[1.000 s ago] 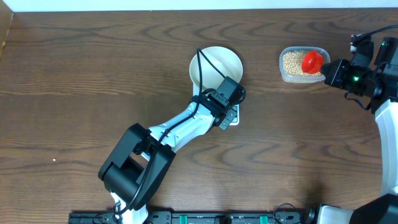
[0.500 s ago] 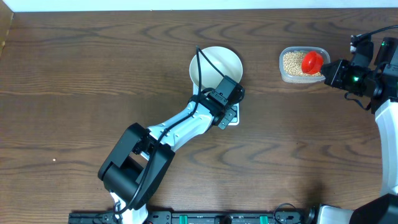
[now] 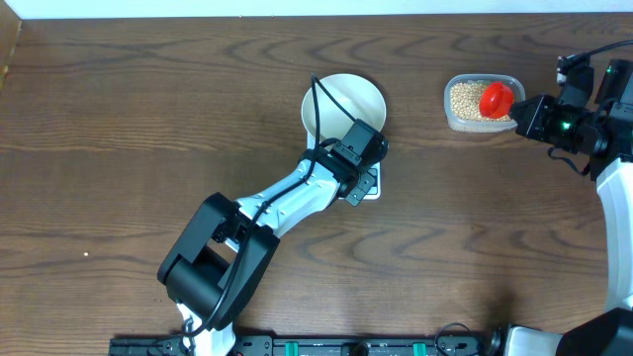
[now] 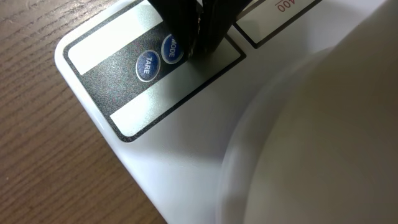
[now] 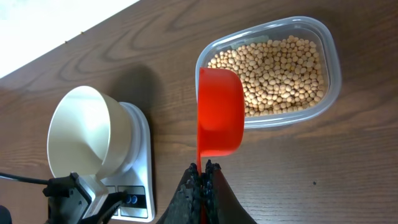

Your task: Scoop item into bowl and weigh 50g on scale

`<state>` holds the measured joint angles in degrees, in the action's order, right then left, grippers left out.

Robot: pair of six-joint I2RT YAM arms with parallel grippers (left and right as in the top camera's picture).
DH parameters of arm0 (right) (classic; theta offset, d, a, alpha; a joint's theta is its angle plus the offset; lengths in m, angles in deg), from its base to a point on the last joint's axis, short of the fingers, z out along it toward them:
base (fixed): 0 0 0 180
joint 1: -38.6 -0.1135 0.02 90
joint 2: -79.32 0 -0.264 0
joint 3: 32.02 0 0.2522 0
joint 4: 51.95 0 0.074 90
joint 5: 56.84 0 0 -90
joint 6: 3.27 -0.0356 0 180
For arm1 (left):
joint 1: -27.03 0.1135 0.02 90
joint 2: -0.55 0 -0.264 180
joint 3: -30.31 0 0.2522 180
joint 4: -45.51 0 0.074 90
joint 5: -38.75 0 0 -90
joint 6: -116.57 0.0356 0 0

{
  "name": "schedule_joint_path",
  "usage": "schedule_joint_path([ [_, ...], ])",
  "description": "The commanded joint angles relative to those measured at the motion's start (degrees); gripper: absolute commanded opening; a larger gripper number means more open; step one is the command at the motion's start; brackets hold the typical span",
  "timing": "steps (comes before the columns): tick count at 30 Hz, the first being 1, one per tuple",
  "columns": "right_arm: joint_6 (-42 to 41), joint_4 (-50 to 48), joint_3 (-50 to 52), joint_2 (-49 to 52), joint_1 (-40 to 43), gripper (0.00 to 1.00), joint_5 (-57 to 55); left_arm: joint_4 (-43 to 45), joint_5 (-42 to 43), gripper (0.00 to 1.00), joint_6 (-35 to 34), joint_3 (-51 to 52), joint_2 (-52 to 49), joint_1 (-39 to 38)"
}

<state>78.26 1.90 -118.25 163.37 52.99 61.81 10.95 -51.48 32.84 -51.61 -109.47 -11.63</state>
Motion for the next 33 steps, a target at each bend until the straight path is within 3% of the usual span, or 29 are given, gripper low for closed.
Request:
schedule_joint_path([
  [1,0.85,0.22,0.07,-0.04,0.15,0.01,-0.04,-1.14,-2.05,0.08,0.83,0.61,-2.75,1.09],
  [21,0.85,0.15,0.07,-0.04,0.15,0.01,-0.04,-0.61,-3.08,0.07,0.81,-0.42,15.69,1.09],
  [33,0.85,-0.70,0.07,-0.04,0.15,0.01,-0.09,0.83,-9.49,0.07,-1.14,-0.44,22.51,5.38],
])
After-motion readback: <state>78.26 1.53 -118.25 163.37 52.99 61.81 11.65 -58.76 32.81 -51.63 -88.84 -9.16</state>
